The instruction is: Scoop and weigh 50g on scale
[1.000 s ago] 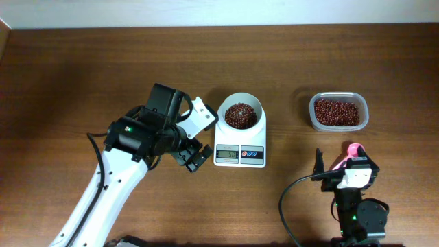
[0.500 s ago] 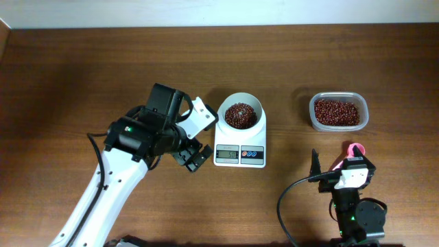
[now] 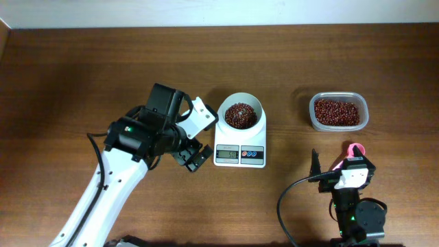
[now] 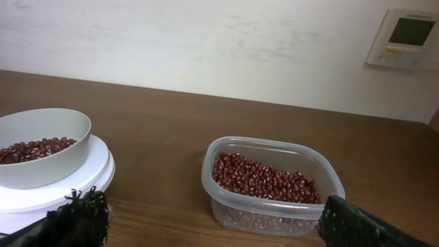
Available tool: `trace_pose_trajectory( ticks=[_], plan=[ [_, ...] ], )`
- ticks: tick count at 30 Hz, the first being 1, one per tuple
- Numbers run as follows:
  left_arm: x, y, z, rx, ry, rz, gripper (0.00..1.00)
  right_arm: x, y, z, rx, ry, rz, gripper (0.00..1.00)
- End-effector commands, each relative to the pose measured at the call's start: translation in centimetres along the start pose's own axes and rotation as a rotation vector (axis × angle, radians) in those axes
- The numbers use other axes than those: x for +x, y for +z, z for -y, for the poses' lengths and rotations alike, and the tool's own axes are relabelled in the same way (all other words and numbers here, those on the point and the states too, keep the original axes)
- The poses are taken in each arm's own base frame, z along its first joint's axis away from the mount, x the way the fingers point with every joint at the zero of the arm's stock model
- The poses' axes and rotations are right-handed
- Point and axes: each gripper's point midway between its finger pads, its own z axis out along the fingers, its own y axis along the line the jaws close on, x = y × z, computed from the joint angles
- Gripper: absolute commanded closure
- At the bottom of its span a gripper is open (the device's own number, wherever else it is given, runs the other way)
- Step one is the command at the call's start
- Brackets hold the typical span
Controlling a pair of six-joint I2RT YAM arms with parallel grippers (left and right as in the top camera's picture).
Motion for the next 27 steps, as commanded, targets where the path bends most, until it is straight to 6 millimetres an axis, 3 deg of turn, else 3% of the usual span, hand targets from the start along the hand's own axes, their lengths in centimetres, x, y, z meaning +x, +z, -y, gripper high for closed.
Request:
trace_pose_trajectory(
  ticks=[1,11,17,22,27],
  plan=[
    [-0.2,-0.4,0.4,0.006,-0.002,0.018,0.01,0.2,0.0,-0.4,-0.018,-0.008,-0.001,0.01],
    [1.1,-0.5,0.7,0.012,-0.013,-0.033,0.01,0.2,0.0,-0.4,-0.018,-0.008,-0.001,0.01],
    [4.9,-0.9,0.4,-0.033,-0.036,-0.201,0.01,0.2,0.0,-0.4,-0.018,-0.008,-0.001,0.01],
    [7.8,-1.7,1.9,0.025,-0.06,-0.326,0.01,0.2,0.0,-0.4,-0.018,-0.008,-0.001,0.01],
    [9.2,-2.3,2.8,0.058,-0.074,-0.388,0.01,0.2,0.0,-0.4,-0.018,-0.008,-0.001,0.01]
  ],
)
